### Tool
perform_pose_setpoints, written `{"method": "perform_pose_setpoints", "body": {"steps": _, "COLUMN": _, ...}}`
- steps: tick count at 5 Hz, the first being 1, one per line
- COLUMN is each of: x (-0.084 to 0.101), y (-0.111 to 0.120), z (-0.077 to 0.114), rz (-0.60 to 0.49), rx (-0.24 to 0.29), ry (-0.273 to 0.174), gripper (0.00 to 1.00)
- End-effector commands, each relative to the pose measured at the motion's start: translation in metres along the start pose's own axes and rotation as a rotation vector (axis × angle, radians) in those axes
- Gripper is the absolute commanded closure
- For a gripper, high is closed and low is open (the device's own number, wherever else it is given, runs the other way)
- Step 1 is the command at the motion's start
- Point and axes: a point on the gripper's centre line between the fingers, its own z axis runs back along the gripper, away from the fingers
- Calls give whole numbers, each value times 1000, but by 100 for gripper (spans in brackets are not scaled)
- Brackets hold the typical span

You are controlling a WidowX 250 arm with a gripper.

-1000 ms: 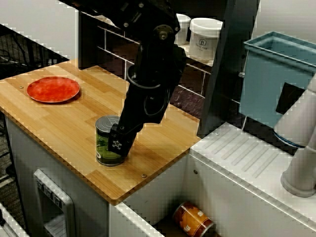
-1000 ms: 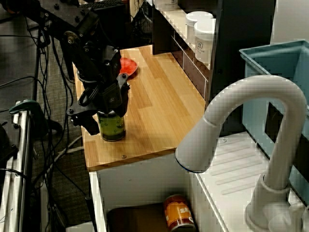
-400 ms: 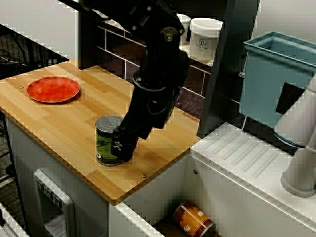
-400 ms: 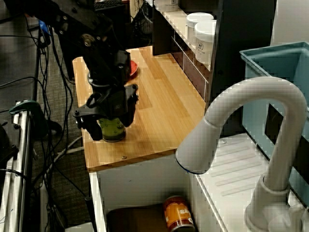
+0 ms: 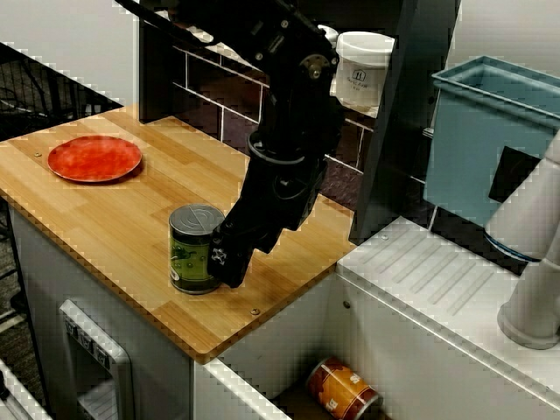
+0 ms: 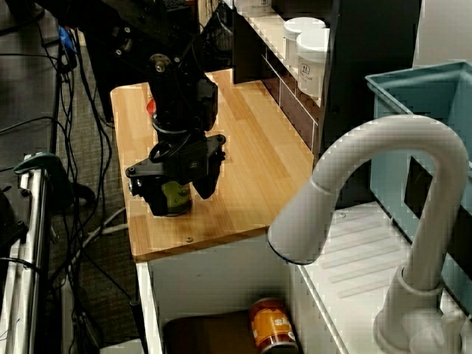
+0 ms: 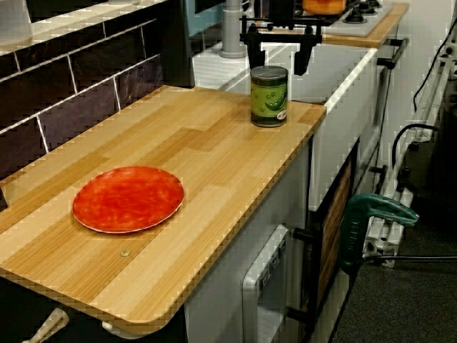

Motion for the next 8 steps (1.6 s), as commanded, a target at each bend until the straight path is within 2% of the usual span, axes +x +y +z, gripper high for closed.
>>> {"method": "perform_pose_setpoints", "body": {"steps": 1, "x": -25, "y": 7, "z": 10, "rz": -61, "rx": 45, "ry": -9, "gripper": 0}}
{"method": "perform_pose_setpoints", "body": {"steps": 2, "x": -37, "y": 10, "z": 15, "rz": -59, "rx": 38, "ry": -30, "gripper": 0}}
{"method": "perform_pose_setpoints", "body": {"steps": 4, "x": -54, "y": 9, "z": 13, "rz": -31, "rx": 44, "ry": -2, "gripper": 0}}
{"method": "perform_pose_setpoints", "body": {"steps": 6, "x": -75, "y": 13, "z": 10, "rz": -7, "rx": 10, "ry": 9, "gripper": 0}}
{"method": "perform_pose_setpoints", "body": {"steps": 7, "x": -88, "y": 7, "z": 9, "rz": -7, "rx": 10, "ry": -5, "gripper": 0}}
{"method": "perform_pose_setpoints", "body": {"steps": 8, "x": -100, "y": 5, "z": 3, "rz": 0, "rx": 1, "ry": 2, "gripper": 0}}
